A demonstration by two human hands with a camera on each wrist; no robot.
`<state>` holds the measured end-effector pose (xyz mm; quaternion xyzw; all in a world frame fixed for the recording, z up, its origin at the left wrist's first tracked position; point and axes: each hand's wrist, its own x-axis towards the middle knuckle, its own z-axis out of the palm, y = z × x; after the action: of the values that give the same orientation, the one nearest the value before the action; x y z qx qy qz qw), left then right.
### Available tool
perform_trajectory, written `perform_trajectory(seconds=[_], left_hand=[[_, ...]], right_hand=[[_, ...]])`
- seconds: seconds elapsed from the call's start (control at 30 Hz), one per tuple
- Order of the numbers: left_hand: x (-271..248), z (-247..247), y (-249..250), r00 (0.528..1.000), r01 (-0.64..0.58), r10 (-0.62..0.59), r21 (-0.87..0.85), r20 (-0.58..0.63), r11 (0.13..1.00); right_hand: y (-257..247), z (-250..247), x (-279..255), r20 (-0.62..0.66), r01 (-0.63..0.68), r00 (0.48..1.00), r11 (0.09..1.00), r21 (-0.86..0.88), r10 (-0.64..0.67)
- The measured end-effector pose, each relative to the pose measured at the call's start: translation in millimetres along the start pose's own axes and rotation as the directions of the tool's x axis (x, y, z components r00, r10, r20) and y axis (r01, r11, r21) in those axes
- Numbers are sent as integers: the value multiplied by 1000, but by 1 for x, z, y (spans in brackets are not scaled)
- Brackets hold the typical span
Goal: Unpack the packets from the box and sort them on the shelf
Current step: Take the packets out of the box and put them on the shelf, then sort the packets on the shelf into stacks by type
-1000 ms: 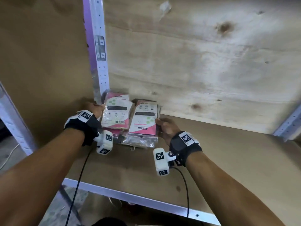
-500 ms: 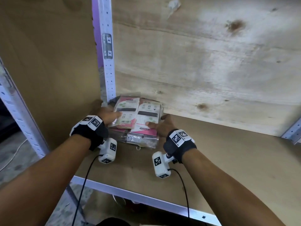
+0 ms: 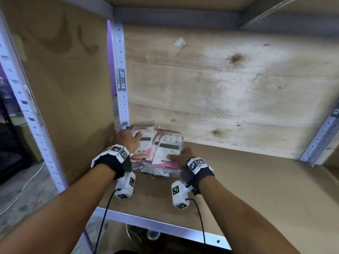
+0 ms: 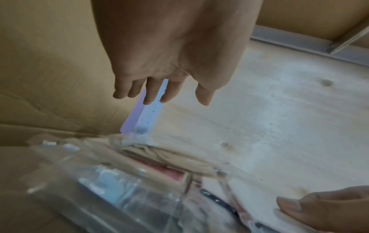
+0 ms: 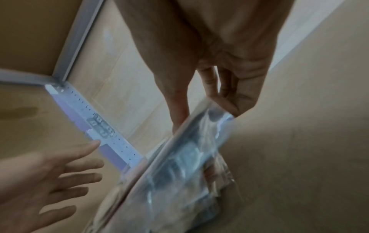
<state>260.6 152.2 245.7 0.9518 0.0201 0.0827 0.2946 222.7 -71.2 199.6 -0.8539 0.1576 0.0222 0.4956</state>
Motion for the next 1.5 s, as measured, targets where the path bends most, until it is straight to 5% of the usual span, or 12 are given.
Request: perform_trajectory(seconds=[0.17, 0.37, 0.5, 0.67, 0.87, 0.97, 1.03, 1.1, 1.2, 1.37, 1.43, 1.5], left_hand=[[-37, -8, 35, 985, -172, 172, 16, -17, 985], [-77, 36, 78, 892, -422, 424, -44, 156, 905], [-95, 71, 107, 816, -526, 518, -40, 257, 849], [-110, 95, 146, 794, -568, 581, -119, 179, 814], [-121, 107, 176, 761, -589, 647, -366, 48, 720], [-125, 120, 182, 745, -526, 665, -568, 51, 633], [-128, 133, 182, 766, -377, 628, -694, 138, 614], [-129, 144, 177, 791, -226, 566, -751, 230, 621], [-126, 152, 164, 800, -62, 485, -755, 354, 653], [-139, 159, 150, 748, 208, 370, -723, 551, 658], [-142, 156, 148, 728, 258, 359, -718, 584, 646], [-136, 150, 147, 759, 272, 334, -738, 559, 617]], right_hand=[[18, -34, -27, 15, 37, 999, 996, 83, -38], [41, -90, -82, -92, 113, 993, 878, 465, -79], [50, -133, -120, 73, -2, 995, 730, 683, -65], [68, -183, -138, 173, -113, 984, 579, 807, -50], [84, -221, -131, 53, 23, 988, 471, 882, -148], [98, -223, -120, -104, 151, 988, 601, 785, -113], [110, -217, -113, -258, 214, 962, 837, 504, -91], [125, -206, -108, -309, 215, 942, 940, 265, -128], [147, -186, -106, -178, 210, 970, 940, 270, -166], [161, -175, -108, 64, 109, 983, 832, 544, -170], [163, -177, -109, 111, 76, 981, 841, 536, -159], [167, -181, -106, 160, 60, 974, 866, 496, -159]])
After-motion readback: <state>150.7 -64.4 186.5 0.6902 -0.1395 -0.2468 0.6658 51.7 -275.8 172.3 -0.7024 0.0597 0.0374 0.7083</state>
